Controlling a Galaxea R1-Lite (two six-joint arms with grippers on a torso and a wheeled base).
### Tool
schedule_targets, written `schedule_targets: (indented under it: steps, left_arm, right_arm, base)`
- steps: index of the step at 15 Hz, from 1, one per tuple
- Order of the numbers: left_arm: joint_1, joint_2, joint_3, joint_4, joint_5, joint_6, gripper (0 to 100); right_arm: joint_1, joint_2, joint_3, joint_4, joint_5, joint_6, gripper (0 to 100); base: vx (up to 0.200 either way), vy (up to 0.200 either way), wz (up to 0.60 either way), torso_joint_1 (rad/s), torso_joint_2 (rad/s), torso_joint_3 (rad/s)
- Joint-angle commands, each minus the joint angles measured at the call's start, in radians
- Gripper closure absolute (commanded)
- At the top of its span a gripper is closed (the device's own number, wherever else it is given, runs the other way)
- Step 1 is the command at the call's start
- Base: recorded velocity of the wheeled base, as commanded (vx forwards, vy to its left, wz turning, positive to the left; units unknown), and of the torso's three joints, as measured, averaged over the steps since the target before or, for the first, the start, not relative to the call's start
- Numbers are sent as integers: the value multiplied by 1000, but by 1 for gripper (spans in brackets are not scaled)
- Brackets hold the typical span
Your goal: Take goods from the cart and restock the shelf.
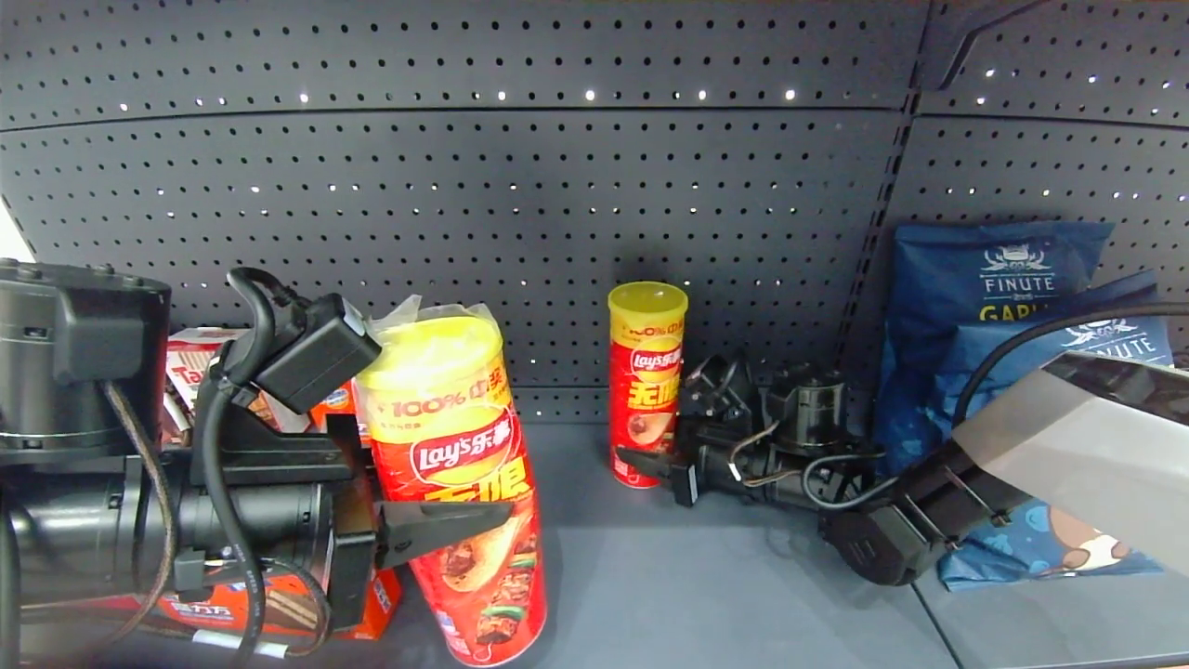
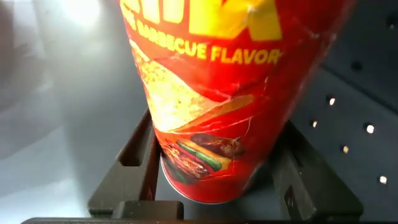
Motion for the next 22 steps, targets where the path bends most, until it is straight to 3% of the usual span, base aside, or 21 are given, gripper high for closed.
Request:
schedule_targets:
  steps: [1, 5, 6, 10, 16, 22]
  left_arm:
    - [-2, 1, 0, -1, 0, 0, 100]
    - [-2, 1, -1, -1, 5, 0, 100]
    - [-2, 1, 0, -1, 5, 0, 100]
    - [-2, 1, -4, 1, 19, 0, 100]
    - [-3, 3, -6, 1, 20, 0, 100]
    - [-3, 4, -4, 1, 34, 0, 100]
  right_arm:
    - [21, -102, 57, -3, -1, 5, 100]
    - [68, -224, 158, -5, -16, 14, 100]
    - [119, -277, 212, -6, -103, 14, 100]
    - [159, -388, 364, -12, -122, 35, 100]
    - [186, -418, 571, -158, -171, 37, 100]
    - [214, -388, 621, -190, -174, 58, 100]
  base:
    - [0, 0, 0, 0, 0, 0]
    - [0, 0, 0, 0, 0, 0]
    - [0, 0, 0, 0, 0, 0]
    - [0, 0, 0, 0, 0, 0]
    - [0, 0, 0, 0, 0, 0]
    - [0, 0, 0, 0, 0, 0]
